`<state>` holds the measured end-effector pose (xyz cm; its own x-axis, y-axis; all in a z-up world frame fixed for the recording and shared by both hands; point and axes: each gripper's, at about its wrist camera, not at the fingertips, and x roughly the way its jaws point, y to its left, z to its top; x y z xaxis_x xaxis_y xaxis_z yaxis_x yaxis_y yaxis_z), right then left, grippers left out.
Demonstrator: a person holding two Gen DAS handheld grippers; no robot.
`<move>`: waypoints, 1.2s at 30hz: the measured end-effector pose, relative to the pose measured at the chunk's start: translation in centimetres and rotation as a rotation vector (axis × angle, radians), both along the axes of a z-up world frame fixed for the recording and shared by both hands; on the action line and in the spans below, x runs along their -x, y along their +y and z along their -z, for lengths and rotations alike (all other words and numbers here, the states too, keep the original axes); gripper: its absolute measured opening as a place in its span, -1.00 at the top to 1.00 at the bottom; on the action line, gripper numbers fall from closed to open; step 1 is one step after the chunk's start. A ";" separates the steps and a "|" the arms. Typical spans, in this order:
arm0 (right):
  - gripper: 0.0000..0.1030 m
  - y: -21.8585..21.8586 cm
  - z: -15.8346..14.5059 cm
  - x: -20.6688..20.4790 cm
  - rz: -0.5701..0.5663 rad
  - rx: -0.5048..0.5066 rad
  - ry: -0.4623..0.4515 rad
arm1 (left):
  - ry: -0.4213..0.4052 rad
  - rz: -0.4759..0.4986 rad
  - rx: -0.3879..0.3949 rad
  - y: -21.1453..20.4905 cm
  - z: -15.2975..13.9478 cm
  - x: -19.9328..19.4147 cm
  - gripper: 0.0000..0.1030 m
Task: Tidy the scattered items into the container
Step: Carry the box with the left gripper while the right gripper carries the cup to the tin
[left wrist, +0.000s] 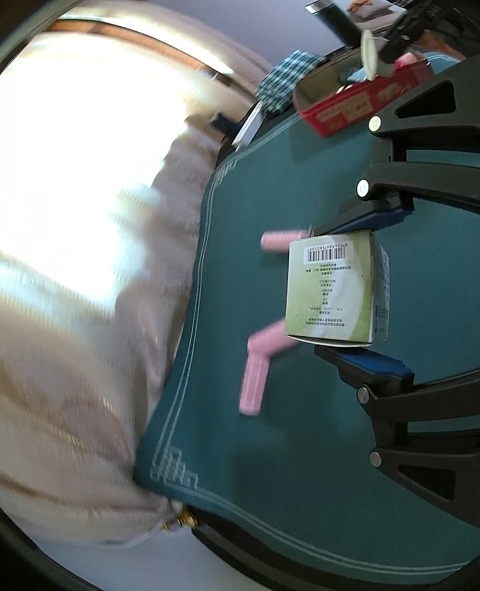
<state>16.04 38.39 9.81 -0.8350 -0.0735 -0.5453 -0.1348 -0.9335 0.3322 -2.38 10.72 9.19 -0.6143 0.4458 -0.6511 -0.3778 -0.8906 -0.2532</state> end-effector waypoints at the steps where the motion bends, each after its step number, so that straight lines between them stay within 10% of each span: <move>1: -0.09 0.9 -0.2 -0.7 0.027 -0.003 0.007 | 0.000 0.016 0.004 0.9 0.0 -0.3 -0.10; 15: -0.09 11.4 0.5 -6.5 0.343 -0.103 -0.023 | 0.017 0.241 0.035 14.0 -1.0 -5.8 -0.10; 36: -0.30 15.4 2.1 -8.0 0.325 -0.022 0.023 | 0.007 0.421 0.080 23.9 -1.2 -9.3 -0.10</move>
<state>24.08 53.75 7.72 -0.8249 0.2107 -0.5245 -0.4197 -0.8498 0.3188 6.94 34.60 10.37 -0.3938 0.6065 -0.6907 -0.7141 -0.6750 -0.1856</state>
